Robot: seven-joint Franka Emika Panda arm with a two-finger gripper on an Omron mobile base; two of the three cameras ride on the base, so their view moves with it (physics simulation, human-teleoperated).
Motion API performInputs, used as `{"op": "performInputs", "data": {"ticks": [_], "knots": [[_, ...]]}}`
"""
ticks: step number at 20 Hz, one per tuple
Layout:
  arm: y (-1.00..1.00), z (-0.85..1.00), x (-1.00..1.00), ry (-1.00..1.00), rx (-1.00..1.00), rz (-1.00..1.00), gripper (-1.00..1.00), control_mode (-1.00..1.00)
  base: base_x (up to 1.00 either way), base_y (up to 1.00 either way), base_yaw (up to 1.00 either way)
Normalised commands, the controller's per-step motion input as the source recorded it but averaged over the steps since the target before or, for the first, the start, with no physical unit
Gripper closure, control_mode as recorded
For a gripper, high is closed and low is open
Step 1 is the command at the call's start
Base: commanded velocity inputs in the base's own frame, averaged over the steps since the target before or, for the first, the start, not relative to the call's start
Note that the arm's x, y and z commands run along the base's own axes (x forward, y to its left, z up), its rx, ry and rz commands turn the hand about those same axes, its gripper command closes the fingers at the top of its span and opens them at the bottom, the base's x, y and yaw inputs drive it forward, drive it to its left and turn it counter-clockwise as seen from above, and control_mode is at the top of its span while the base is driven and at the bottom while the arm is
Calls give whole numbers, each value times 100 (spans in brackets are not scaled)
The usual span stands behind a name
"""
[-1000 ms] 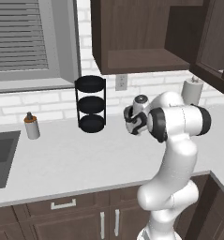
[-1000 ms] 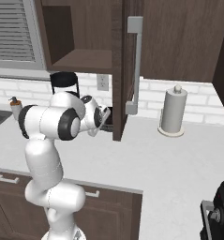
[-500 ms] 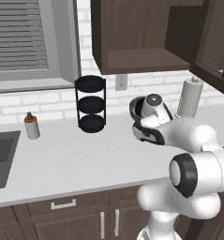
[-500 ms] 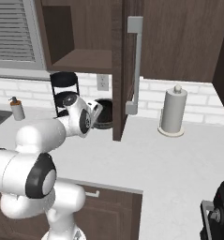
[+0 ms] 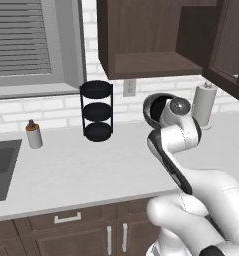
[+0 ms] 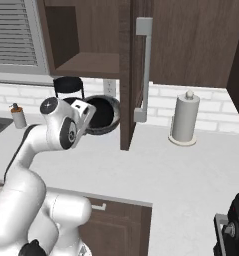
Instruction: Pick up the bowls on the counter and stack them on top of one another in the open cabinet. Place the smaller bowl on top of the larger bowl.
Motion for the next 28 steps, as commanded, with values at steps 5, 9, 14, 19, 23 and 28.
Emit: {"op": "performInputs", "data": {"ticks": [5,9,14,19,23,28], "knots": [[18,100,-75,-1,0,0,100,-100,0,0,0],[14,100,-56,-8,0,0,100,-100,0,0,0],[12,100,-23,-2,0,0,100,-100,0,0,0],[2,100,40,0,0,0,100,-100,0,0,0],[0,64,100,1,-2,0,100,-100,0,0,0],[0,2,100,0,-11,0,100,-100,0,0,0]]}}
